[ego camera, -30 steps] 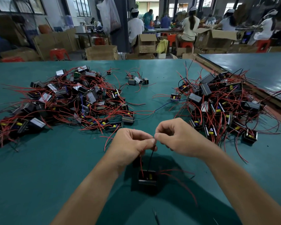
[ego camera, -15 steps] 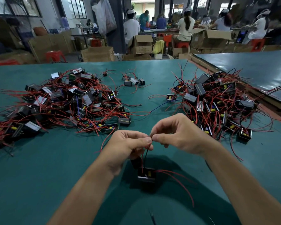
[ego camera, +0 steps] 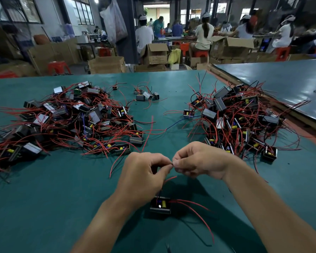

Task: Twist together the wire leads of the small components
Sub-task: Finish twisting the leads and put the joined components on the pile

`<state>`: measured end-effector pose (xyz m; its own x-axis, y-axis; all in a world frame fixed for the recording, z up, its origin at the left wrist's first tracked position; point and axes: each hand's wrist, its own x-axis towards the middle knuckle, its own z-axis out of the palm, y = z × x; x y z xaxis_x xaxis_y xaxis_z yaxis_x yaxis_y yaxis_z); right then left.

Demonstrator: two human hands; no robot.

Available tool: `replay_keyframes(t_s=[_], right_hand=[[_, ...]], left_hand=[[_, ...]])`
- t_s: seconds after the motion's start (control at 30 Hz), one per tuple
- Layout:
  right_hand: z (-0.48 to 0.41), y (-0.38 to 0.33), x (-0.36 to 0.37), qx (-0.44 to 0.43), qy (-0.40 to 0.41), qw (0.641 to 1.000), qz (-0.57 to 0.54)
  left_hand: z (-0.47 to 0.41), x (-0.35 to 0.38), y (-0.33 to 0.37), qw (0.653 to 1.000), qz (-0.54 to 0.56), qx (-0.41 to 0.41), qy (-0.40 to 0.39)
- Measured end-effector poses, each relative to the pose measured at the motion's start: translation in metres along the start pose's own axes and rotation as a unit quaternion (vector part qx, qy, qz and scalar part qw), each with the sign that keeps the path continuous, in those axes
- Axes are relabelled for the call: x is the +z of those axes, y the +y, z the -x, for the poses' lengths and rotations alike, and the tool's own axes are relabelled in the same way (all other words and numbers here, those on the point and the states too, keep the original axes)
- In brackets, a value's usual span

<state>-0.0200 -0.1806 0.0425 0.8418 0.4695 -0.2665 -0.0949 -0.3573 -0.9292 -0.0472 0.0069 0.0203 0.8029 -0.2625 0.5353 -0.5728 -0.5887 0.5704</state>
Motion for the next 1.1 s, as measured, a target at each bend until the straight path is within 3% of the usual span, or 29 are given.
replay_keyframes(t_s=[0.07,0.17,0.23,0.37,0.53,0.6,0.77,0.97,1.1], right_hand=[[-0.001,0.000,0.000,0.048,-0.017,0.997,-0.062],[-0.004,-0.001,0.000,0.070,-0.025,0.991,-0.108],[-0.006,-0.001,0.002,0.052,-0.002,0.993,-0.109],[-0.010,0.000,0.008,-0.046,0.108,0.991,-0.064],[0.000,-0.001,0.010,-0.144,-0.025,0.988,-0.052],[-0.002,0.000,0.017,-0.155,-0.039,0.987,-0.022],[-0.012,0.005,0.030,-0.168,0.046,0.979,0.103],[-0.012,0.002,0.039,-0.214,0.100,0.971,0.039],[-0.015,0.001,0.035,-0.204,0.174,0.963,0.026]], left_hand=[[0.000,0.001,-0.002,0.996,-0.057,0.053,0.034],[0.000,0.001,-0.005,0.995,-0.056,0.070,0.037],[-0.001,0.001,-0.005,0.999,-0.001,0.026,0.030],[-0.008,0.002,-0.004,0.976,0.152,-0.158,0.020],[-0.013,-0.003,-0.006,0.953,0.216,-0.213,0.009],[-0.013,-0.004,-0.009,0.939,0.243,-0.241,0.010],[-0.015,-0.008,-0.015,0.895,0.314,-0.315,0.017],[-0.017,-0.009,-0.014,0.861,0.363,-0.354,0.029],[-0.016,-0.008,-0.013,0.861,0.366,-0.353,0.009]])
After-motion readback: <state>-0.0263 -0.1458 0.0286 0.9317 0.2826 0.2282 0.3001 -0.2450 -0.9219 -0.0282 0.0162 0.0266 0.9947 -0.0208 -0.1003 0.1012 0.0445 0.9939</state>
